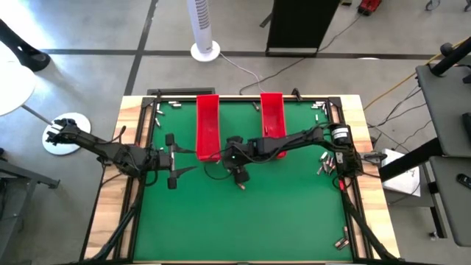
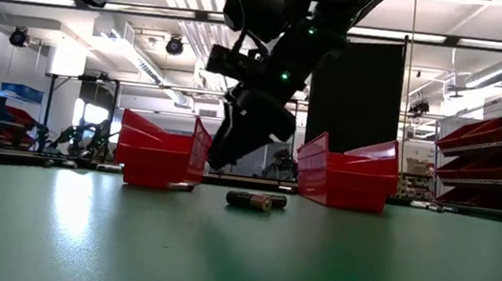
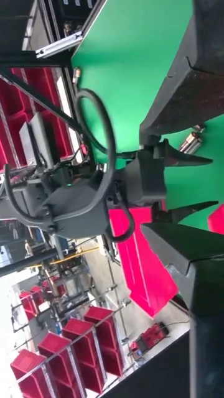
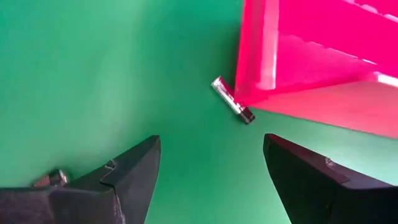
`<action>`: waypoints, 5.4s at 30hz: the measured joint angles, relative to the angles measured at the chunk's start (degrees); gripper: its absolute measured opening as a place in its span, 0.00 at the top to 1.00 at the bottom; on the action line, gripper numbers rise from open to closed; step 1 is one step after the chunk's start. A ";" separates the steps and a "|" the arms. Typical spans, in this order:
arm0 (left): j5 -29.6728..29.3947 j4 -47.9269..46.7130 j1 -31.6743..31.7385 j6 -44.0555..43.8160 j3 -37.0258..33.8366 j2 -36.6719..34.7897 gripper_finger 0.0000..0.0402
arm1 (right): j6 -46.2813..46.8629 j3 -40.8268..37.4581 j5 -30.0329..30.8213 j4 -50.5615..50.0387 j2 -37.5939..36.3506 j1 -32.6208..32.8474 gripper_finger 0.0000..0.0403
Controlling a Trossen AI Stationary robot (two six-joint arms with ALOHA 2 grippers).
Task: Sort batteries
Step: Put the silver battery into the right red bin
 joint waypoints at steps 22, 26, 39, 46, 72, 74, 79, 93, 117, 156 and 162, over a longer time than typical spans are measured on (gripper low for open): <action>-5.94 -3.00 0.00 -4.12 0.00 -0.38 0.45 | 5.74 -0.37 1.76 10.87 6.34 -0.48 0.35; -6.01 -3.31 0.00 -4.03 0.00 -0.45 0.45 | 6.03 -0.25 3.92 12.31 6.47 -1.26 0.33; -6.01 -3.23 0.00 -4.04 0.00 -0.47 0.45 | 8.79 -0.12 -2.16 14.37 8.74 -2.75 0.39; -6.01 -3.24 0.00 -3.86 0.00 -0.47 0.45 | 9.25 -0.12 -2.16 14.02 8.79 -2.73 0.48; -6.01 -3.24 0.00 -3.82 0.00 -0.47 0.45 | 11.78 -0.10 -3.41 8.79 8.83 1.84 0.82; -6.01 -3.24 0.00 -3.83 0.00 -0.47 0.45 | 12.31 -0.10 -3.43 8.36 8.81 2.33 0.84; -6.01 -3.22 -0.02 -3.81 0.00 -0.47 0.45 | 12.92 -0.12 -3.57 7.93 8.79 3.46 0.87; -6.01 -3.18 -0.02 -3.97 0.00 -0.47 0.45 | 13.09 -0.14 -4.61 7.00 8.74 3.74 0.90; -6.01 -3.16 -0.02 -3.37 0.00 -0.49 0.45 | 14.60 -0.58 -3.62 4.48 4.94 3.63 0.93; -6.05 -2.70 0.00 -3.81 0.00 -0.51 0.45 | 37.71 -2.32 15.28 -42.99 -25.51 -6.26 0.93; -6.05 -2.63 -0.02 -3.79 0.00 -0.53 0.45 | 42.32 -7.71 15.08 -41.25 -25.38 -9.68 0.93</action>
